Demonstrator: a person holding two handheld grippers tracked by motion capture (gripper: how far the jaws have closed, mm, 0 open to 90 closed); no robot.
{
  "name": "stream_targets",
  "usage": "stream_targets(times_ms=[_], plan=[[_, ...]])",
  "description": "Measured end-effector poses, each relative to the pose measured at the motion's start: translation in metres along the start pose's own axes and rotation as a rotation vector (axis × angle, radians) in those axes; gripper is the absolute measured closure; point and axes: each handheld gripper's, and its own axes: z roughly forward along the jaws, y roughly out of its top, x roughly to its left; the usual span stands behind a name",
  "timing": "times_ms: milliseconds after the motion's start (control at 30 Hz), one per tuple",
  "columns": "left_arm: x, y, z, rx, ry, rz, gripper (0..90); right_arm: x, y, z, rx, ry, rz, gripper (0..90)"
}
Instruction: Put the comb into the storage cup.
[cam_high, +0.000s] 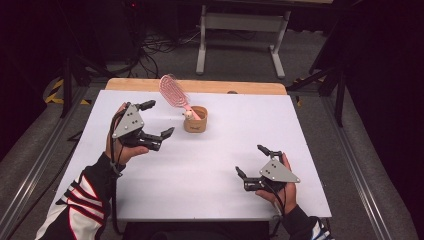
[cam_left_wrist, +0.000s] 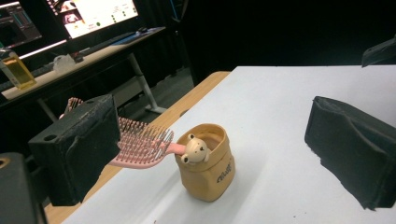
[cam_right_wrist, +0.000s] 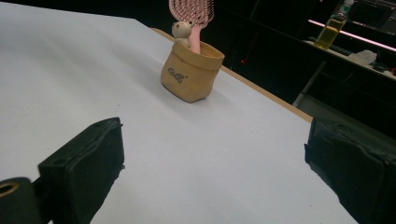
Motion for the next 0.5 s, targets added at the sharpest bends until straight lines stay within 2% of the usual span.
stream_targets(times_ms=[333, 500], plan=[[-0.0027, -0.0049, -0.0068, -0.005, -0.005, 0.007, 5.0, 0.0009, 0.0001, 0.0005, 0.001, 0.003, -0.005, 5.1], [-0.004, -0.0079, -0.0101, -0.01, -0.016, -0.004, 5.1, 0.0021, 0.0007, 0.0007, 0.001, 0.006, -0.013, 5.1]])
